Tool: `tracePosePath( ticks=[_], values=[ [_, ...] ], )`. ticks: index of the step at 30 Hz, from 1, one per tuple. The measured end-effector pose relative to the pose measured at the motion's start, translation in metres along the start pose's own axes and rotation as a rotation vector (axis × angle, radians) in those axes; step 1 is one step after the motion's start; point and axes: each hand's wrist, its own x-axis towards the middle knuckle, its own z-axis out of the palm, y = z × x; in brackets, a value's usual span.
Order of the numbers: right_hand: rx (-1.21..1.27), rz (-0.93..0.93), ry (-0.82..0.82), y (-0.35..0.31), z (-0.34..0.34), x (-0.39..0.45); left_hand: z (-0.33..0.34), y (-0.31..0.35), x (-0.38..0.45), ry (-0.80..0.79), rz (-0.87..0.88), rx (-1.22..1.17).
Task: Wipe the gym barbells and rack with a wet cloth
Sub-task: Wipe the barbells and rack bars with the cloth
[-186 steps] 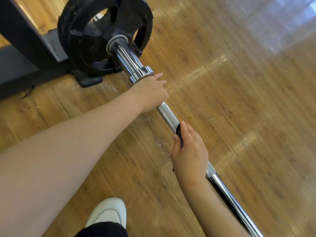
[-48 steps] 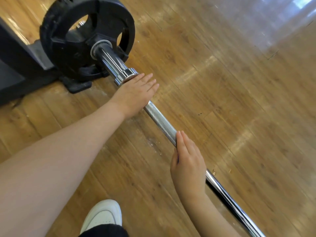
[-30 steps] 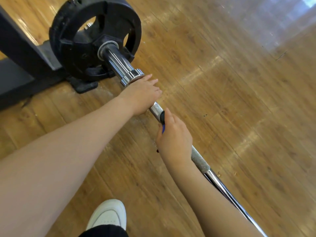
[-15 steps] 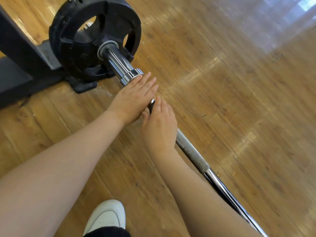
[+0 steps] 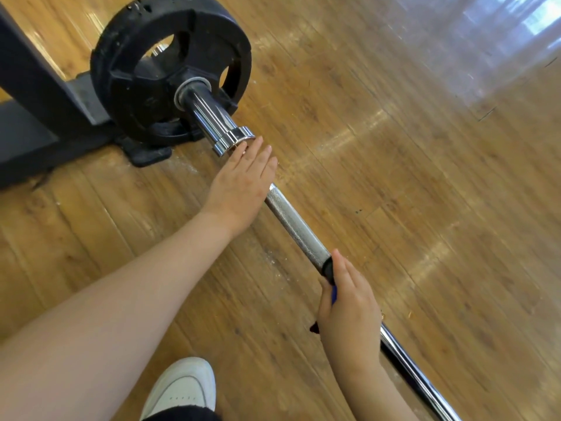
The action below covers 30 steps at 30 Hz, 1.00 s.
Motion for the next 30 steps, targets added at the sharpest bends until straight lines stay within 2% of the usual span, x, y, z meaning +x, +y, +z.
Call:
tracePosePath(
  ticks=[2,5,9,14,17,19,21,24,26,30],
  values=[
    [0.08,0.027,0.051,-0.024,0.005,0.016,-0.002,-0.003,0.002,0.002,0.019,-0.026],
    [0.189,-0.027,0.03,-0.07,0.031,0.063,0.001,-0.016,0.004,0.065,0.093,-0.125],
    [0.128,-0.028,-0.056,-0.097,0.052,0.1,0.01,-0.029,0.001,0.16,0.168,-0.134],
    [-0.031,-0.086,-0.068,-0.042,0.027,0.048,0.004,-0.023,0.002,0.06,0.161,-0.132],
    [-0.055,-0.05,-0.113,-0.012,0.009,0.017,0.004,-0.023,0.011,0.053,0.202,-0.096],
    [-0.073,-0.01,-0.136,-0.002,0.006,0.01,0.0,-0.021,0.02,-0.019,0.251,-0.05],
    [-0.008,0.046,-0.158,-0.007,0.001,0.013,-0.005,-0.018,0.027,-0.109,0.264,-0.01],
    [0.157,0.167,-0.099,-0.028,-0.008,0.032,-0.016,-0.016,0.038,-0.251,0.321,0.043],
    [0.211,0.138,-0.024,-0.045,-0.003,0.051,-0.018,-0.018,0.043,-0.308,0.351,0.045],
    [0.021,0.008,-0.109,-0.083,0.039,0.084,-0.014,-0.019,0.045,-0.293,0.373,0.1]
  ],
)
